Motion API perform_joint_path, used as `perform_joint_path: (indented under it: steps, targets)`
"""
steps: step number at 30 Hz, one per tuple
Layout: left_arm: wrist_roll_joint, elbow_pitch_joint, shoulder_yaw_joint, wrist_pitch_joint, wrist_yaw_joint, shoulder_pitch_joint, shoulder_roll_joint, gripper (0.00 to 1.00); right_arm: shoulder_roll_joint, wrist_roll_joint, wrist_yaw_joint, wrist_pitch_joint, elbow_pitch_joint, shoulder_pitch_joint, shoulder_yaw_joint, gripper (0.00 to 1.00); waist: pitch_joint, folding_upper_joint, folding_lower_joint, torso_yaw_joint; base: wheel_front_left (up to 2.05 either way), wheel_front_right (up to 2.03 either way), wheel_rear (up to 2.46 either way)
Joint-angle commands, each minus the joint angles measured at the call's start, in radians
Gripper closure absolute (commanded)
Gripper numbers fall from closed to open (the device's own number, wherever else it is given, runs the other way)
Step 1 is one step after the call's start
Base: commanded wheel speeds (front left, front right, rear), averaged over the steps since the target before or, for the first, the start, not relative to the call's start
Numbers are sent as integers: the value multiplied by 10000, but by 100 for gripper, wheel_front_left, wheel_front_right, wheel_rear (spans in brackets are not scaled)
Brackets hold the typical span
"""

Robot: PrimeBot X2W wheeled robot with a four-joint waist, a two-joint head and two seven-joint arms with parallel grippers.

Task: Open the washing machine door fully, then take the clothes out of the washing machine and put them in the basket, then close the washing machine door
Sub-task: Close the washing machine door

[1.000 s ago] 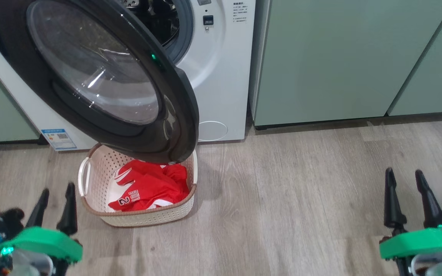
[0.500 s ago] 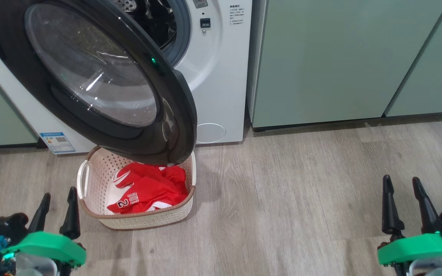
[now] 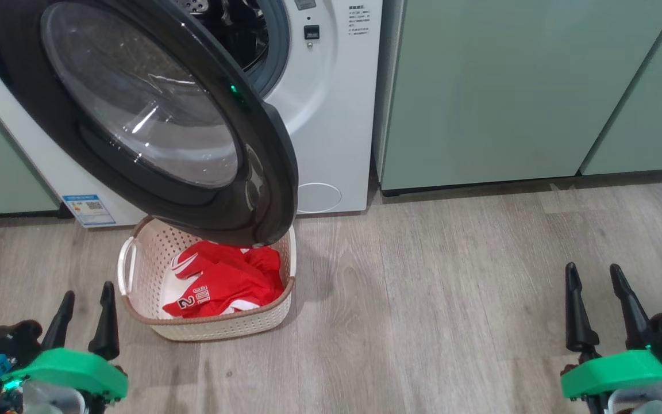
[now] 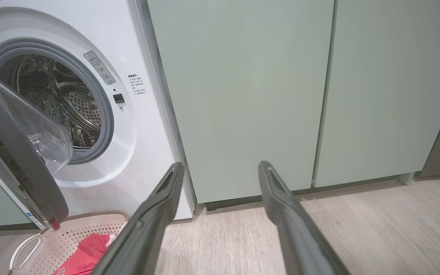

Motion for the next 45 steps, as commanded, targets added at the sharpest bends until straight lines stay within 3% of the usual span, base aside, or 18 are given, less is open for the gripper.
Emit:
perform_joint_path:
  steps: [1, 5, 6, 7, 8, 19, 24, 30, 39, 45]
  targets:
    - [112, -227, 419, -91, -61, -509, 260, 0, -186, -14, 65, -65, -324, -358, 266, 0, 17, 0, 0, 32, 0, 0, 0]
    - [129, -211, 423, -91, -61, -543, 253, 0, -194, 140, 65, -65, -233, -396, 275, 0, 48, 0, 0, 103, 0, 0, 0]
    - [130, -209, 418, -91, -61, -551, 250, 0, -174, 255, 65, -65, -215, -433, 171, 24, 56, 0, 0, 119, 0, 0, 0]
    - [130, -206, 410, -91, -61, -556, 248, 0, -164, 354, 65, -65, -231, -482, 47, 59, 65, 0, 0, 144, 0, 0, 0]
    - [123, -182, 390, -91, -61, -557, 235, 0, -192, 513, 65, -65, -308, -607, -167, 100, 94, 0, 0, 213, 0, 0, 0]
    - [297, -134, 192, -91, -61, -552, -179, 0, -573, 1285, 65, -65, -1602, -2061, -532, 100, 287, 0, 0, 1071, 0, 0, 0]
    - [503, -169, 8, -91, -61, -675, -390, 0, -879, 1512, 65, -65, -2266, -3014, 398, 100, 395, 0, 0, 1826, 0, 0, 0]
    - [691, -124, -273, -91, -61, -956, -663, 0, -1069, 1787, 65, -65, -2391, -4154, 2207, 100, 468, 0, 0, 2864, 0, 0, 0]
    - [774, -49, -944, -91, -61, -1269, -939, 0, -1121, 2028, 65, -65, -301, -5413, 5709, 100, 543, 0, 0, 4003, 0, 0, 0]
    - [756, -107, -1282, -91, -61, -1466, -1049, 0, -1052, 2681, 65, -65, 2027, -6029, 6729, 100, 850, 0, 0, 4334, 0, 0, 0]
